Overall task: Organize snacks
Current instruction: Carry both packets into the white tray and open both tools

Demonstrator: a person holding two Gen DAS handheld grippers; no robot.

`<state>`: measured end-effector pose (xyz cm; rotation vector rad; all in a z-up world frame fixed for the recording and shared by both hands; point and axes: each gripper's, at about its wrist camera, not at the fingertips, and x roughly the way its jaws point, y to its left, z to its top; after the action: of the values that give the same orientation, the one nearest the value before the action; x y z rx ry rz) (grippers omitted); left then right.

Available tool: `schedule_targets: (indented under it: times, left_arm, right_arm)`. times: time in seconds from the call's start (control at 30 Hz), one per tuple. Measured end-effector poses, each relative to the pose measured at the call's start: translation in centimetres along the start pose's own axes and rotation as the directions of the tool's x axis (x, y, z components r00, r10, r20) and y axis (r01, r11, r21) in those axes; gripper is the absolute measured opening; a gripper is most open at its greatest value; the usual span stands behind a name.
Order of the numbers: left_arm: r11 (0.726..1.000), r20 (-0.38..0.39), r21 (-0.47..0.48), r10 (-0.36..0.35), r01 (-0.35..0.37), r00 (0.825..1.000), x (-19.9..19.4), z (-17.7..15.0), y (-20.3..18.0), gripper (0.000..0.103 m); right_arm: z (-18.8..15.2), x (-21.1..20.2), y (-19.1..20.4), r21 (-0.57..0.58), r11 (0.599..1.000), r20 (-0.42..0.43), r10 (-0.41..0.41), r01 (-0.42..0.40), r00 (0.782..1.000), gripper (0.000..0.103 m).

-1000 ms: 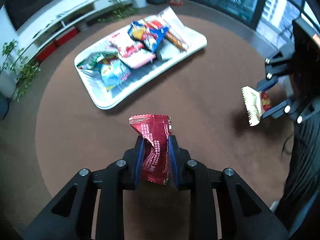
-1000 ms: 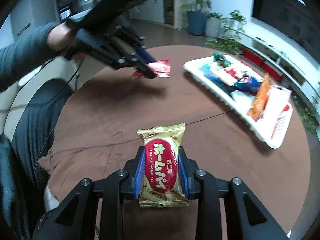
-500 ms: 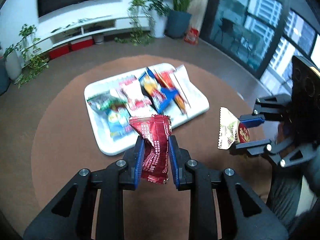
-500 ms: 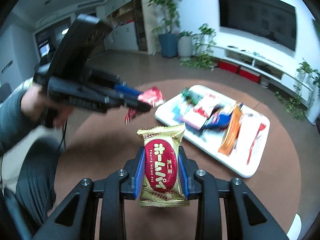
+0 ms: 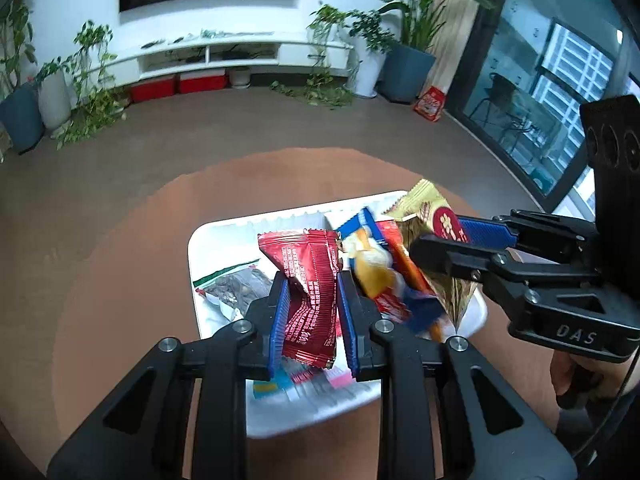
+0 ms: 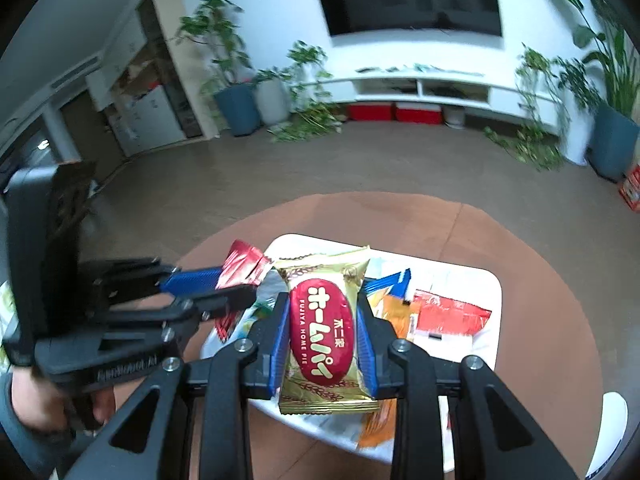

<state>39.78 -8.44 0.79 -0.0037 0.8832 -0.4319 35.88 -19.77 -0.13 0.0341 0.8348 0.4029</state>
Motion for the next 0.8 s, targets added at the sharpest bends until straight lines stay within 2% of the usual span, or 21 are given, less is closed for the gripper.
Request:
schedule_targets:
  times: [0.1, 0.33, 0.6, 0.67, 0.77, 0.8]
  left_arm:
    - [1.0, -0.021, -0.009, 0.026, -0.026, 0.999, 2.1, 0.0, 0.6, 0.022]
    - [0.999, -0.043, -0.027, 0.024, -0.025, 0.999, 4.8, -0.9, 1.3, 0.022]
    - [0.999, -0.048, -0.014, 0.039, -0.04, 0.998, 6.4, -0.8, 0.9, 0.024]
    - [0.998, -0.042, -0.011, 0.06, -0.06, 0.997, 6.4, -0.9, 0.7, 0.028]
    - [0.996, -0.033, -0.026, 0.08, -0.081, 0.996, 6.5, -1.1, 1.2, 0.047]
    - [0.996, -0.021, -0.036, 0.081, -0.081, 0.997, 6.2, -1.1, 1.4, 0.058]
  right_arm:
    - [0.3, 2.0, -0.6, 0.018, 0.999, -0.028, -0.027, 0.028, 0.999, 0.033]
    - [-0.1, 4.8, -0.9, 0.018, 0.997, -0.074, -0.069, 0.07, 0.995, 0.033]
    - [-0.7, 5.5, -0.7, 0.011, 0.995, -0.08, -0.099, 0.1, 0.992, 0.034]
    - [-0.8, 5.4, -0.9, 0.021, 0.994, -0.076, -0.105, 0.106, 0.992, 0.036]
    - [-0.9, 5.1, -0.9, 0.034, 0.993, -0.066, -0.108, 0.11, 0.992, 0.039]
    - [-0.9, 5.0, -0.9, 0.037, 0.993, -0.064, -0.109, 0.111, 0.992, 0.041]
